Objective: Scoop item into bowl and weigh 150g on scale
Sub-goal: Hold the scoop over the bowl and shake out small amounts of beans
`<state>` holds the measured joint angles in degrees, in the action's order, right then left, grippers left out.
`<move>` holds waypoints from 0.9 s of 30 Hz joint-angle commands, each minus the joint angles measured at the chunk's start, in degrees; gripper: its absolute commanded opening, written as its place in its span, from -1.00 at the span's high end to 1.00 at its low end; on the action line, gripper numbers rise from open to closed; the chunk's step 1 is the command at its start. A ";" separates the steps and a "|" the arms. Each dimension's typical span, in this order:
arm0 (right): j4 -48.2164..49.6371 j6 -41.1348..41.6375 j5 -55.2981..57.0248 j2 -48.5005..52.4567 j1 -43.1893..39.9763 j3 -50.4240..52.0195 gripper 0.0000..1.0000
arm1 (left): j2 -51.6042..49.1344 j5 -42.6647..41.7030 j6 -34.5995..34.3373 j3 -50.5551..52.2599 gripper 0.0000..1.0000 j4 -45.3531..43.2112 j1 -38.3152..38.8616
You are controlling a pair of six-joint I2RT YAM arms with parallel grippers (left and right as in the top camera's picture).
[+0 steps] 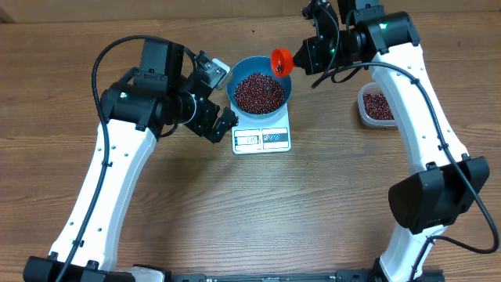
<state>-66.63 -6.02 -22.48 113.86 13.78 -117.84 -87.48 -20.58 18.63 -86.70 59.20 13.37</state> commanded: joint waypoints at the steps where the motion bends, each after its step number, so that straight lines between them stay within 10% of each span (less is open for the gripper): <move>1: 0.11 -0.20 0.13 -2.43 1.01 -1.55 0.93 | 1.22 0.22 1.09 0.28 -0.99 0.15 -0.22; 27: -0.11 -5.86 21.18 -2.43 10.40 -1.55 0.93 | 1.22 0.22 1.09 0.31 -0.99 0.15 -0.22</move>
<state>-66.70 -8.69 -2.37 113.84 24.01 -117.84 -87.48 -20.58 18.63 -86.70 59.20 13.37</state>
